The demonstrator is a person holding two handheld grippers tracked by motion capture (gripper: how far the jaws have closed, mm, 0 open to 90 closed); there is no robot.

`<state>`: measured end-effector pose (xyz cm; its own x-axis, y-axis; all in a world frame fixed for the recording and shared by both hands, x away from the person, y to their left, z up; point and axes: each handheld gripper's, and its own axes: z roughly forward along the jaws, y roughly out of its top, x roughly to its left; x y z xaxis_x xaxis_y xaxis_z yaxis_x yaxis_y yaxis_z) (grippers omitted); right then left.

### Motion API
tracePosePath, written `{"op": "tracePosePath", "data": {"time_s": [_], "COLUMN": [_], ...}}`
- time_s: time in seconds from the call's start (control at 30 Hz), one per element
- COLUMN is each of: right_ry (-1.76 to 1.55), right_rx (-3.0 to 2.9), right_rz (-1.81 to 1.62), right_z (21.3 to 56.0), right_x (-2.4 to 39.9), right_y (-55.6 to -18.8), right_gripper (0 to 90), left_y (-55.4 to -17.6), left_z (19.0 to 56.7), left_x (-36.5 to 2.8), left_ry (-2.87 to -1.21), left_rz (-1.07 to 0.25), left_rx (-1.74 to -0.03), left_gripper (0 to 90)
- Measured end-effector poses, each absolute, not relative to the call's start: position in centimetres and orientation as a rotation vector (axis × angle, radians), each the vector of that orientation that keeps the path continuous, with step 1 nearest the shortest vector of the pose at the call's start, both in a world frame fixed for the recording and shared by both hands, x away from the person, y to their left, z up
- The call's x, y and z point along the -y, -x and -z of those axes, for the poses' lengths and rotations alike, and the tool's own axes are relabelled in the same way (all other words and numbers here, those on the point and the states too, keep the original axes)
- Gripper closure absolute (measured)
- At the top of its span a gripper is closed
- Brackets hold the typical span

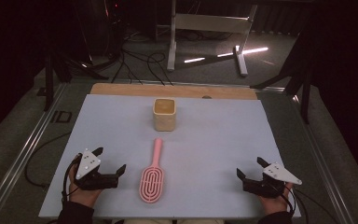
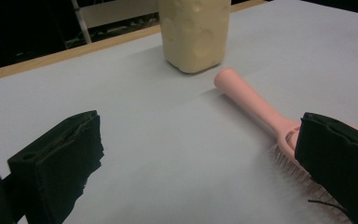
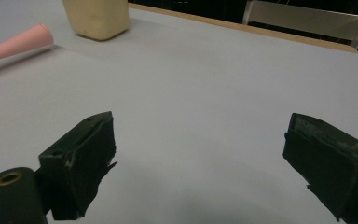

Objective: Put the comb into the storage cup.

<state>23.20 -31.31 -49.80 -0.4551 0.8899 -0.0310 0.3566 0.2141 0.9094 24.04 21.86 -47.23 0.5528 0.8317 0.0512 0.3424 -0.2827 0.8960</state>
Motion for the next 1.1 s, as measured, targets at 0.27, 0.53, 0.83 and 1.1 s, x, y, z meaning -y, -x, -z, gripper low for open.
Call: {"op": "tracePosePath", "data": {"time_s": [0.27,0.53,0.83,1.1], "right_ry": [-1.15,-1.15,-1.151,-1.15], "right_rx": [-1.922,-1.922,-1.924,-1.924], "right_rz": [-1.21,-1.208,-1.208,-1.208], "right_z": [49.8,49.8,49.8,49.8], "right_x": [31.3,31.3,31.3,31.3], "right_y": [-23.2,-23.2,-23.2,-23.2], "right_gripper": [8.9,8.9,8.9,8.9], "left_y": [-24.1,-24.2,-24.3,-24.3], "left_z": [47.3,47.4,47.6,47.5], "left_x": [-21.0,-20.1,-19.0,-18.2], "left_ry": [-1.877,-1.899,-1.927,-1.939], "left_rz": [-0.646,-0.627,-0.605,-0.577], "left_rx": [-0.94,-0.924,-0.904,-0.885], "left_gripper": [1.2,1.2,1.3,1.4]}}
